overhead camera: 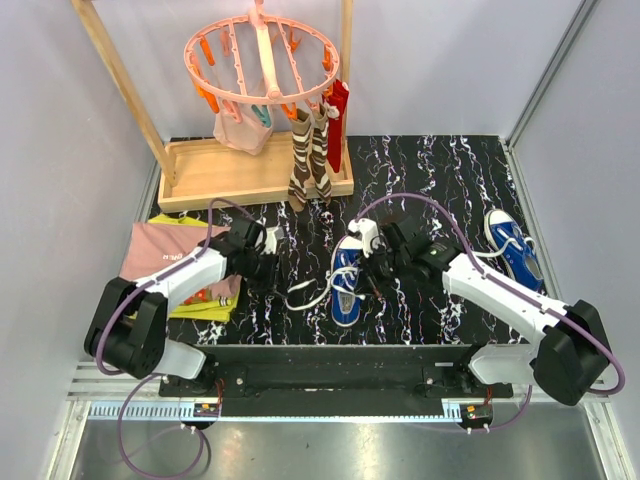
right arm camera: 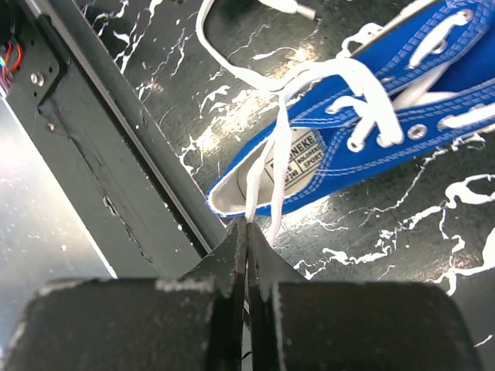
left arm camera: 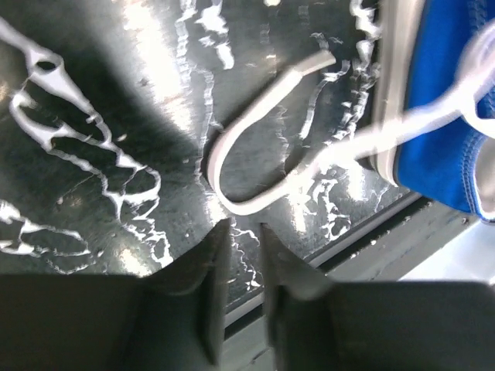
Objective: Tie the shoes
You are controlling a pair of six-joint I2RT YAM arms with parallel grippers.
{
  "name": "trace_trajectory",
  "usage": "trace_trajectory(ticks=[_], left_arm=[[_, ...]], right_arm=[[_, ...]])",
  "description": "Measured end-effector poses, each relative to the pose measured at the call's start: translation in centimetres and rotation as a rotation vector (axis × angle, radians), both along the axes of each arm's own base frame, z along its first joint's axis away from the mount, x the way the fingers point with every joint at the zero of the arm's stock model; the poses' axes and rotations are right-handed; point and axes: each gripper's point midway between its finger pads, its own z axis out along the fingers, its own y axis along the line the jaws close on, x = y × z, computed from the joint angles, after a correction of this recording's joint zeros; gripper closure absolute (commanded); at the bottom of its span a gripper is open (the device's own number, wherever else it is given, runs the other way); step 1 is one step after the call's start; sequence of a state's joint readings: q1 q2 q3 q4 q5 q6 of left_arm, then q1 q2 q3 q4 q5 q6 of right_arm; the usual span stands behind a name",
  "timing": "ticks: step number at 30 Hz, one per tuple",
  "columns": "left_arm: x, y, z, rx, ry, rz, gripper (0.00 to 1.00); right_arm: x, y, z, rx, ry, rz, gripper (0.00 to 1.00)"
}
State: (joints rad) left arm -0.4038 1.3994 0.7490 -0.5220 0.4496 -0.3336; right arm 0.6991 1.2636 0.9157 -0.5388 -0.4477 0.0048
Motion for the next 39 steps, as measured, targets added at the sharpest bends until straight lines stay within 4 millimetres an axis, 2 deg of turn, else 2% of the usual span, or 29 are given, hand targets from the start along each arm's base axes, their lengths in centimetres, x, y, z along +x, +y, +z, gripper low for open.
trace_trajectory(ticks=[3,6,10,12,15,21,32,39], left_arm=[[0.7,-0.8,1.3,-0.049,-0.063,-0.051,0.55],[2.2,-2.1,3.8,-0.12,-0.175,-0.104,0.55],[5.4,-5.5,7.9,-0.229,-0.311,-0.196,0.59],[7.3,-7.6,8.8,-0.264,-0.345,-0.24,0.6],[8.5,-10.4,7.9,-0.286,-0.347,-0.296,0.63],[6.9,-12.9,4.5,-0.282,-0.262,-0.369,0.65],[6.9,-14.0,4.7,-0.318,-0.286,-0.399,0.66],[6.8,-14.1,3.3,-0.306,-0.263,-0.405,0.66]], right_arm=[[0.5,-0.4,0.1,0.009,0.02,-0.036,1.0],[1.0,-0.8,0.1,0.011,0.029,-0.065,1.0],[1.7,-1.4,0.1,0.014,0.038,-0.105,1.0],[1.8,-1.5,0.2,0.018,0.042,-0.11,1.0],[1.7,-1.4,0.3,0.028,0.052,-0.106,1.0],[1.2,-1.1,0.3,0.043,0.079,-0.087,1.0],[1.2,-1.1,0.3,0.045,0.081,-0.087,1.0],[1.2,-1.1,0.3,0.044,0.081,-0.088,1.0]])
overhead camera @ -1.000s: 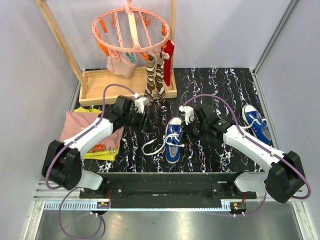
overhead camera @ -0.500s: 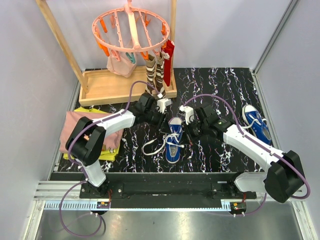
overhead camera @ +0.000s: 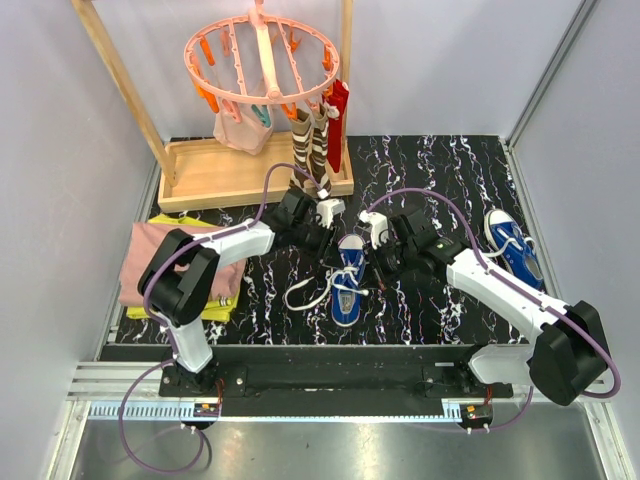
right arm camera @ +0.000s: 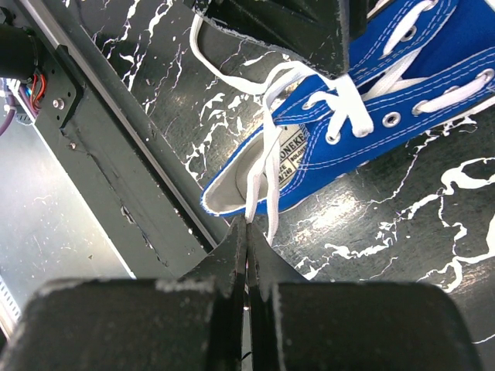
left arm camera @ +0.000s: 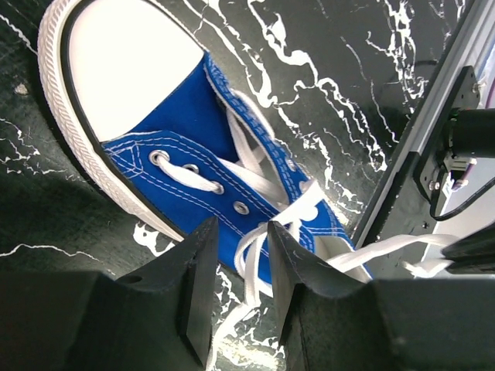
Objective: Tie the shoes
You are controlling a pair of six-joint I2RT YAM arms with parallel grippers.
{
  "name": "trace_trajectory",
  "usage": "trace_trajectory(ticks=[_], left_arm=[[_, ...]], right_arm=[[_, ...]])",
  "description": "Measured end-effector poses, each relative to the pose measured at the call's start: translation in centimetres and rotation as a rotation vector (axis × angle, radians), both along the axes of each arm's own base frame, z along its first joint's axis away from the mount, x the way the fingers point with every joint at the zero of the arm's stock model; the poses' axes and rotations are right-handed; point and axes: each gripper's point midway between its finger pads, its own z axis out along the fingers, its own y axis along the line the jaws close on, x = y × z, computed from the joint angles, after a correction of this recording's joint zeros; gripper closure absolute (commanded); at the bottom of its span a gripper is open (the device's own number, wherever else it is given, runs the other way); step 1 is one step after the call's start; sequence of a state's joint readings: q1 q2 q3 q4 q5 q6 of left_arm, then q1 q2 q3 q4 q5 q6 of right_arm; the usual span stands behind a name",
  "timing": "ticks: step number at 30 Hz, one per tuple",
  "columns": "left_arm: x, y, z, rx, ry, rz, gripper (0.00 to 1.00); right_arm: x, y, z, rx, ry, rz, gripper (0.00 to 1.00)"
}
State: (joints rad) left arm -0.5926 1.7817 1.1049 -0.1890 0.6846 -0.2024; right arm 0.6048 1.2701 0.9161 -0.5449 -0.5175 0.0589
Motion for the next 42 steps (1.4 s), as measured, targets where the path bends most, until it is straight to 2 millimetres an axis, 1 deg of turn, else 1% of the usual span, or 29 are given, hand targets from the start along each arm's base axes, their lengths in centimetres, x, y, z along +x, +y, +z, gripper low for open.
trace_trajectory(ticks=[9,11,12,19,21,22,24,25,26,27,29,34,42], left_arm=[[0.0,0.0,-0.6,0.008,0.01,-0.003,0.69],[-0.1,-0.1,-0.7,0.007,0.01,-0.005,0.68],[-0.1,-0.1,-0.7,0.006,0.012,-0.006,0.66],[-0.1,-0.5,-0.3,-0.019,0.006,-0.018,0.63],[-0.1,-0.5,-0.2,-0.025,0.009,-0.021,0.66],[-0.2,-0.6,-0.2,-0.027,0.01,-0.023,0.71],[-0.3,-0.6,-0.1,-0.032,0.016,-0.025,0.79],[-0.3,-0.6,-0.1,-0.036,0.016,-0.029,0.85],[-0.4,-0.7,0.0,-0.038,0.017,-0.03,0.89],[-0.4,-0.7,0.0,-0.04,0.02,-0.03,0.95],[-0.4,-0.7,0.0,-0.042,0.022,-0.03,1.0],[0.1,-0.8,0.6,-0.06,0.007,-0.015,1.0],[0.4,-0.9,2.8,-0.106,-0.027,0.008,1.0]], right_arm=[[0.1,-0.2,-0.1,-0.005,0.001,-0.008,1.0],[0.1,-0.2,-0.1,-0.005,0.001,-0.008,1.0],[0.1,-0.2,-0.1,-0.005,0.001,-0.008,1.0],[0.1,-0.2,-0.1,-0.008,0.005,-0.008,1.0],[0.1,-0.3,-0.2,-0.009,0.006,-0.009,1.0],[0.0,-0.3,-0.2,-0.009,0.007,-0.009,1.0],[0.1,-0.3,-0.2,-0.01,0.008,-0.01,1.0],[0.1,-0.3,-0.2,-0.01,0.008,-0.01,1.0],[0.0,-0.4,-0.2,-0.011,0.009,-0.01,1.0],[0.0,-0.4,-0.2,-0.012,0.01,-0.011,1.0],[0.0,-0.4,-0.3,-0.013,0.011,-0.011,1.0],[0.1,-0.4,-0.8,-0.027,0.029,-0.008,1.0],[0.8,0.2,-2.4,-0.054,0.069,0.001,1.0]])
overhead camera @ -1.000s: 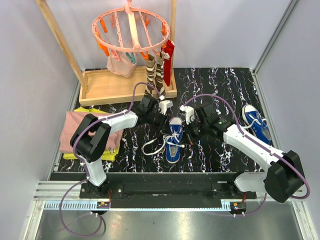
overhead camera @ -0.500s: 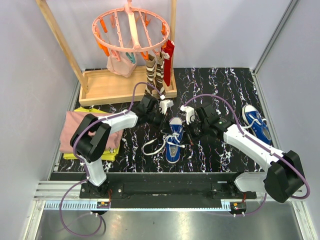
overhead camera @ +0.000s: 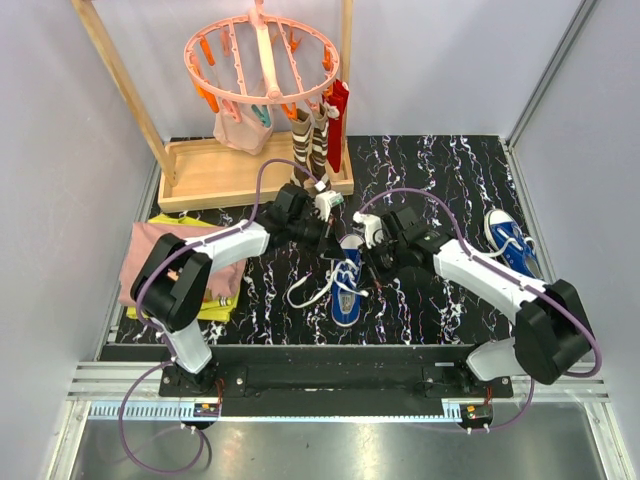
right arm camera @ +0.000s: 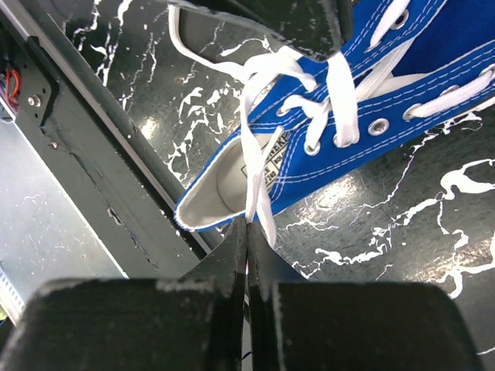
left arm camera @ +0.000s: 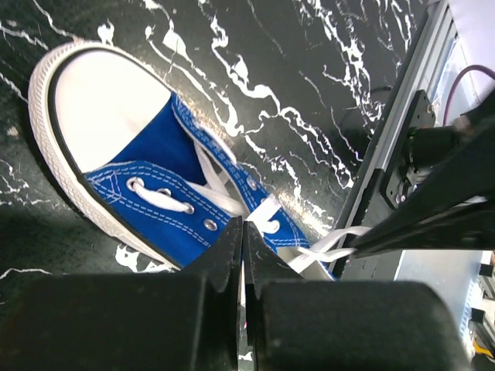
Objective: Tie the shoes
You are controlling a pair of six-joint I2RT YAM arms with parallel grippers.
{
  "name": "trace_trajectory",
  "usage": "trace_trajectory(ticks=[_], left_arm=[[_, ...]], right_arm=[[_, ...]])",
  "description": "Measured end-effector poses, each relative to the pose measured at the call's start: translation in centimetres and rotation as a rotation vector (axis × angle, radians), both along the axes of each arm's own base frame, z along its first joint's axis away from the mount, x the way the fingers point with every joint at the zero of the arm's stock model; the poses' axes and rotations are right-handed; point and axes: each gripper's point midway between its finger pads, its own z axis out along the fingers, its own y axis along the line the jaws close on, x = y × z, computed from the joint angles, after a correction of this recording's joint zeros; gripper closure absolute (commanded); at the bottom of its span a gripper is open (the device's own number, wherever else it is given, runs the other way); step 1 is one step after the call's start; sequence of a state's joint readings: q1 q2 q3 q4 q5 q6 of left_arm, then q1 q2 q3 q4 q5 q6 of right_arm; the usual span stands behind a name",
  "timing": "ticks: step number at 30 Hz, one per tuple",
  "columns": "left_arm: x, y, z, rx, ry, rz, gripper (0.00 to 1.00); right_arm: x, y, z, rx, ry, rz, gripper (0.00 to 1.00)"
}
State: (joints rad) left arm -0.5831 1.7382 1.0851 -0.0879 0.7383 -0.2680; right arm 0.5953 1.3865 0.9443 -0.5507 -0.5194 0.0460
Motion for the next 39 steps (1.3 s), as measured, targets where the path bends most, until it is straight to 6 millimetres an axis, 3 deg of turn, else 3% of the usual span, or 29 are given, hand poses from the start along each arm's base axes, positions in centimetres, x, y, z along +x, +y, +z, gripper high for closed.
trace_trajectory(ticks=[19,30,32,39], left_arm=[[-1.1,0.5,0.9,-0.026,0.0,0.011,1.0],[-1.3,0.6,1.5,-0.034,0.003,0.018,1.0],[-1.4,0.7,1.5,-0.031,0.008,0.018,0.98],[-1.6,1.0,1.3,-0.018,0.029,0.022,0.68]], right_arm=[[3.0,1.6,-1.9,0.002,-0.028,-0.038,1.0],[6.2,2.0,-1.5,0.021,-0.149,-0.127,1.0],[6.5,2.0,-1.7,0.019,-0.16,-0.138,1.0],[6.7,1.8,-2.5,0.019,-0.174,-0.164,1.0]])
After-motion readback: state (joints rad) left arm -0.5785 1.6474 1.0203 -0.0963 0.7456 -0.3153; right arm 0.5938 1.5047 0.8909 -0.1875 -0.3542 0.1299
